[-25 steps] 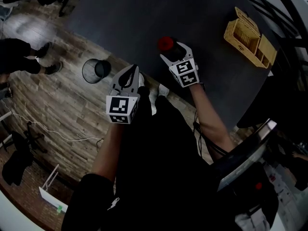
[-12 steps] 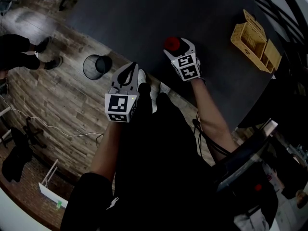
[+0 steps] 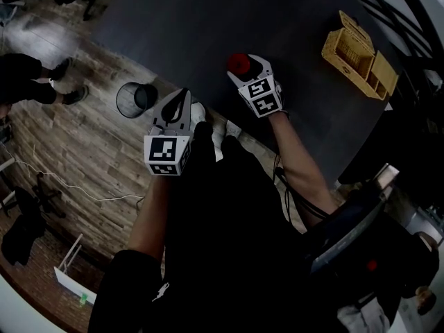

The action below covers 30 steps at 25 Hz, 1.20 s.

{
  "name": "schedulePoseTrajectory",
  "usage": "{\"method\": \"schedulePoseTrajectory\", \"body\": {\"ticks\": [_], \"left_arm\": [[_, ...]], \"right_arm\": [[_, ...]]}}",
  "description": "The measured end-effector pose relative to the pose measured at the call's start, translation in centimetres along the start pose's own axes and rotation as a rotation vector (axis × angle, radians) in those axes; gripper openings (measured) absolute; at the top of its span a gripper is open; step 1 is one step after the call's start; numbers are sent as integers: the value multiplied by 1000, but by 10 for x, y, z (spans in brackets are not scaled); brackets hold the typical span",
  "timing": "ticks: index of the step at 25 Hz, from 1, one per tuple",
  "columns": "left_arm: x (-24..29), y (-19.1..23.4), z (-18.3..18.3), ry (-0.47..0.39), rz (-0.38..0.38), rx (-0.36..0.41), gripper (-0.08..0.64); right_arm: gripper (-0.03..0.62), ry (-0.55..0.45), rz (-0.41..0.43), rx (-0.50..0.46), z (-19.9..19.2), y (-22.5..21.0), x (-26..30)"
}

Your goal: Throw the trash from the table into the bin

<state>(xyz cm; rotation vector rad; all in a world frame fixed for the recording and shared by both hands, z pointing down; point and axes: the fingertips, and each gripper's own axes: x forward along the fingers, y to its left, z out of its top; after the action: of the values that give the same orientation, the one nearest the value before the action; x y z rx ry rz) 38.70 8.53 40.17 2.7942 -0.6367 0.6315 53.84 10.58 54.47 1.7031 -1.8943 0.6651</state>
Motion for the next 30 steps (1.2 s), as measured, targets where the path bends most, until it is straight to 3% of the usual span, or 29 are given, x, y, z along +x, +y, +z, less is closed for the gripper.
{"method": "schedulePoseTrajectory", "body": {"ticks": [9, 18, 23, 30], "left_arm": [[-18, -43, 8, -28, 18, 11, 9], [-46, -65, -9, -4, 61, -4, 9], [-69, -46, -15, -7, 128, -33, 9], [-117, 18, -35, -16, 266, -111, 9]], "right_arm": [[302, -93, 36, -30, 15, 18, -65], [302, -188, 116, -44, 22, 44, -101], [302, -226, 170, -57, 39, 71, -106], [302, -255, 273, -92, 66, 126, -89]]}}
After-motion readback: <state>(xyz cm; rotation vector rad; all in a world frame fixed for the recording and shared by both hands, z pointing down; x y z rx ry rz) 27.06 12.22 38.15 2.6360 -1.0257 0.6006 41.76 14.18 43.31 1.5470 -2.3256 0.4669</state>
